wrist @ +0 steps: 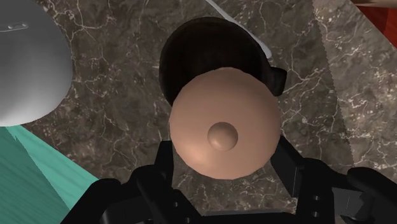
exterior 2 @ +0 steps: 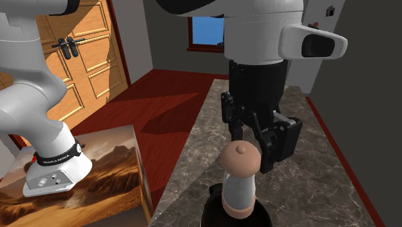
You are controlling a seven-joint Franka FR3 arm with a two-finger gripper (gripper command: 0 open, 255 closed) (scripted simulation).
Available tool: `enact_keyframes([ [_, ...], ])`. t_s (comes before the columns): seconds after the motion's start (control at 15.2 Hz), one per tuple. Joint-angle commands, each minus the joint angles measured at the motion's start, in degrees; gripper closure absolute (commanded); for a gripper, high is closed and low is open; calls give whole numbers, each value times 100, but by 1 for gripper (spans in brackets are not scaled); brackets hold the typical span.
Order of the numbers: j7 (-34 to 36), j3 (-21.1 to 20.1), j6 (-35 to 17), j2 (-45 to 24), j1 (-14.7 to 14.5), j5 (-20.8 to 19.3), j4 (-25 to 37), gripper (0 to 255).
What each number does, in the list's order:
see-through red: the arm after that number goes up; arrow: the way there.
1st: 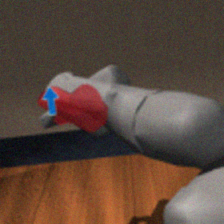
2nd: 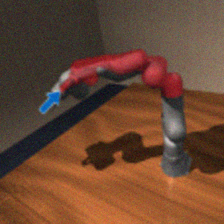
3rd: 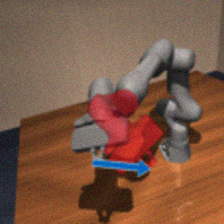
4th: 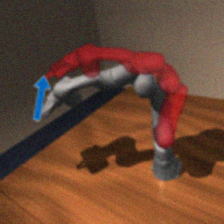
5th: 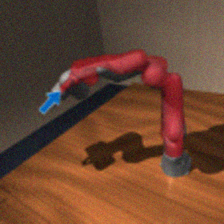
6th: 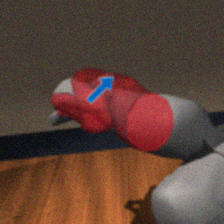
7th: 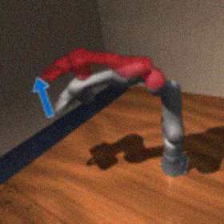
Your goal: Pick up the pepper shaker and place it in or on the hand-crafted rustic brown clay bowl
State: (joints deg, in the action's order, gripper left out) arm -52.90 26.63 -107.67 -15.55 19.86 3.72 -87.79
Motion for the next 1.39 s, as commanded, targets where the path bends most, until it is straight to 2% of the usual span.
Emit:
enact_keyframes([
  [0.0,2,-3,-155,8,-8,-1,-158,255],
  [0.26,3,-11,-414,-9,-18,8,-403,255],
  [0.73,3,-11,-413,-10,-18,9,-401,255],
  [0.79,3,-11,-414,-10,-18,9,-401,0],
  [1.12,3,-11,-413,-11,-18,9,-400,0],
  [1.32,39,2,121,95,-34,-46,39,0],
])
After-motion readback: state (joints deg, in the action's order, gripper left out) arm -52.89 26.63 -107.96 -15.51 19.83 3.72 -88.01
